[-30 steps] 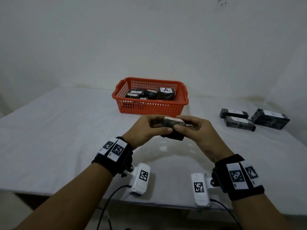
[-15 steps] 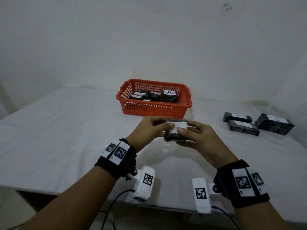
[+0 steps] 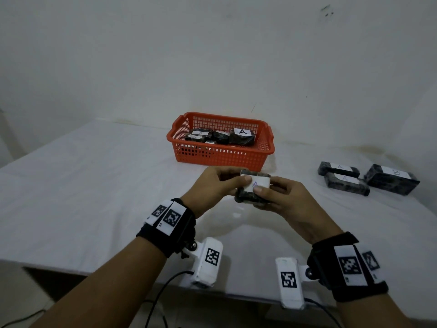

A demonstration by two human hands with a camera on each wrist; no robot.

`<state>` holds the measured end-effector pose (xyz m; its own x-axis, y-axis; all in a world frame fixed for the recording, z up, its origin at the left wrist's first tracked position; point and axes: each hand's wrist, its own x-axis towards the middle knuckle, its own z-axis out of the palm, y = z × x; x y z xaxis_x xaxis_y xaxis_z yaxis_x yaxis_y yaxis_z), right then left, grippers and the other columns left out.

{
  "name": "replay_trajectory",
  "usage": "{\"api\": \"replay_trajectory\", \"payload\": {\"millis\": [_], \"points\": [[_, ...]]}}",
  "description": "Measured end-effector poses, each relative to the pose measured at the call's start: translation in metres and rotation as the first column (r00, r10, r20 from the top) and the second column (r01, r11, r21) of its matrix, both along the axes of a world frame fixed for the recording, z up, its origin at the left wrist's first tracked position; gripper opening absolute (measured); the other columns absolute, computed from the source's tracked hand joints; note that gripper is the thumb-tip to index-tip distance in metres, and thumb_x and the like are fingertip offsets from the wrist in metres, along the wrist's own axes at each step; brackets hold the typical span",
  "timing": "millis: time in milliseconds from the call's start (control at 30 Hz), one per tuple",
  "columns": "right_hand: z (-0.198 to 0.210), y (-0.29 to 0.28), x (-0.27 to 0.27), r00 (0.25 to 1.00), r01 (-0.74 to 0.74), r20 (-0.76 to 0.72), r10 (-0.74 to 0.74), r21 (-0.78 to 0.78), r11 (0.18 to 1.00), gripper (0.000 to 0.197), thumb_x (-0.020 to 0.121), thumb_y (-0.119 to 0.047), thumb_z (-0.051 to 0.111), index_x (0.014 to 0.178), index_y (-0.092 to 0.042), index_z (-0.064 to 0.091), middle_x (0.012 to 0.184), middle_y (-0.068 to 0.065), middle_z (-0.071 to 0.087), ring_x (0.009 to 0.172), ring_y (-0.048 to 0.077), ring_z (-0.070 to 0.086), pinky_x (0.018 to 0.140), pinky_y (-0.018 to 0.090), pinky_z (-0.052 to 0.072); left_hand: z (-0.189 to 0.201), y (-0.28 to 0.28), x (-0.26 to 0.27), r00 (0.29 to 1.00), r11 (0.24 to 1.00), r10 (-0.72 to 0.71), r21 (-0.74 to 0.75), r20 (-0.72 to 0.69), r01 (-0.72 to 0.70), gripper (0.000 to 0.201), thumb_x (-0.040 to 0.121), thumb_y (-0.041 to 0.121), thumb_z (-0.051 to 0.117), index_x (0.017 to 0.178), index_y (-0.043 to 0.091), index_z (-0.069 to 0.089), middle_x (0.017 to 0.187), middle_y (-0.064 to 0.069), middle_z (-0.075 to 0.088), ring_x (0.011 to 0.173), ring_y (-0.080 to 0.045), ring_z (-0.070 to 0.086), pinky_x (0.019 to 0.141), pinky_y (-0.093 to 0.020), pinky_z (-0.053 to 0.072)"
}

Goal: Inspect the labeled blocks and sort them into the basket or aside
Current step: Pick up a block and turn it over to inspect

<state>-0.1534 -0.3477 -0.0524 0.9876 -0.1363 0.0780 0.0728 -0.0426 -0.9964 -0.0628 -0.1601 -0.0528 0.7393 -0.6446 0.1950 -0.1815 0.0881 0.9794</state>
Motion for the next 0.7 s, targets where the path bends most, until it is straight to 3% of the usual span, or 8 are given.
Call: {"api": "replay_trajectory", "payload": {"millis": [167,333,433,533,600,700], "points": [[-0.0003,-0.0023,-0.0040,0.999,0.020,0.026,-0.019,-0.022,1.000,0.038,0.088,-0.017,0.077,0.125,-0.007,0.071,0.114,0.012,0.078,0.107,0.030,0.076,0.101,0.050,0.057,0.0010,0.0026,0.0008,0.998,0.998,-0.040,0.049,0.054,0.038,0.034,0.095,0.014,0.069,0.127,0.007,0.067,0.122,-0.027,0.068,0.114,-0.039,0.068,0.100,-0.051,0.056],[0.0016,-0.0040,-0.0061,0.997,0.034,0.074,-0.033,-0.014,0.999,0.036,0.092,-0.017,0.074,0.127,-0.008,0.071,0.119,0.013,0.076,0.112,0.031,0.073,0.100,0.050,0.057,0.0061,0.0008,-0.0015,0.994,0.997,-0.048,0.064,0.095,0.042,0.042,0.090,0.010,0.075,0.130,0.010,0.066,0.123,-0.009,0.073,0.113,-0.026,0.071,0.103,-0.046,0.055],[0.0014,-0.0061,-0.0087,0.992,0.055,0.114,-0.048,-0.059,0.997,0.041,0.088,-0.018,0.078,0.128,-0.011,0.070,0.121,0.007,0.077,0.111,0.025,0.075,0.101,0.046,0.057,0.0067,-0.0011,-0.0020,0.994,0.998,-0.022,0.055,0.107,0.016,0.046,0.085,0.005,0.080,0.128,0.008,0.066,0.120,-0.008,0.074,0.111,-0.023,0.072,0.101,-0.046,0.056],[0.0043,-0.0062,-0.0098,0.999,0.019,0.048,-0.018,-0.021,1.000,0.050,0.083,-0.031,0.076,0.129,-0.012,0.069,0.120,0.007,0.077,0.112,0.024,0.074,0.101,0.041,0.057,0.0069,-0.0035,-0.0021,0.992,0.999,-0.018,0.041,0.121,0.013,0.052,0.081,-0.001,0.081,0.129,0.006,0.063,0.121,-0.010,0.072,0.112,-0.023,0.071,0.098,-0.048,0.058],[0.0057,-0.0073,-0.0085,1.000,0.008,-0.025,-0.007,0.035,0.999,0.052,0.085,-0.038,0.070,0.126,-0.006,0.070,0.116,0.012,0.078,0.111,0.029,0.074,0.100,0.043,0.058,0.0052,-0.0042,-0.0029,0.989,0.998,-0.036,0.056,0.143,0.028,0.054,0.079,-0.003,0.082,0.129,0.006,0.062,0.124,-0.008,0.070,0.117,-0.020,0.068,0.102,-0.043,0.056],[0.0056,-0.0107,-0.0071,0.999,0.017,-0.050,-0.014,0.070,0.997,0.042,0.094,-0.029,0.067,0.121,0.003,0.071,0.113,0.020,0.077,0.110,0.037,0.073,0.100,0.048,0.057,0.0027,-0.0062,-0.0047,0.988,0.996,-0.052,0.076,0.143,0.041,0.056,0.079,-0.001,0.082,0.130,0.009,0.060,0.127,-0.003,0.069,0.121,-0.014,0.065,0.106,-0.035,0.053]]}}
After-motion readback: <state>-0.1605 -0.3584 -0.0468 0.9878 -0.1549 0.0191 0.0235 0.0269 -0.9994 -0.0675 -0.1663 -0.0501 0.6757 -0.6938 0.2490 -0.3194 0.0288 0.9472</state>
